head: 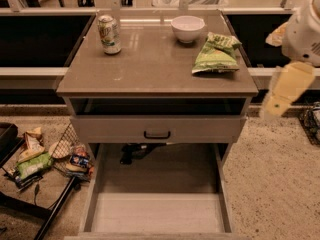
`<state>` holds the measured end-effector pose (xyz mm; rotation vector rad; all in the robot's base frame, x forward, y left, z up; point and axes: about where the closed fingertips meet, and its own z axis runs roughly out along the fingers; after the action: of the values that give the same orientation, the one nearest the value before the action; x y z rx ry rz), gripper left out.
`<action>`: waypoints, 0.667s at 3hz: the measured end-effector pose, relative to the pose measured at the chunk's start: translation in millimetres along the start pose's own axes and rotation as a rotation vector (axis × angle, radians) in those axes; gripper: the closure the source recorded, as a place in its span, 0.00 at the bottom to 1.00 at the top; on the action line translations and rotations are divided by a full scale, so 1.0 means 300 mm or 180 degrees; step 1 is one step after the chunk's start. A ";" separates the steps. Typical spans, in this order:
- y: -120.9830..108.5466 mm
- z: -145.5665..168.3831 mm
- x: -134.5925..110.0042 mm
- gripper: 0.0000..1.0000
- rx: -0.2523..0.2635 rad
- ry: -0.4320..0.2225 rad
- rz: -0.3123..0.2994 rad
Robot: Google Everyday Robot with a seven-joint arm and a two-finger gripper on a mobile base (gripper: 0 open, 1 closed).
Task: Place green jalapeno chip bag into middle drawer
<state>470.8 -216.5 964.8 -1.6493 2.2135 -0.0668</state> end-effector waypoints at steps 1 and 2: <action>-0.208 0.126 -0.068 0.00 0.0108 -0.0309 0.0208; -0.406 0.222 -0.128 0.00 0.0325 -0.0484 0.0439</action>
Offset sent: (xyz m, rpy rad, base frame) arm 0.2284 0.0095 -0.0241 0.2276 -0.2104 -0.2199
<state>613.2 -206.3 945.1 -1.3969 2.1644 -0.0168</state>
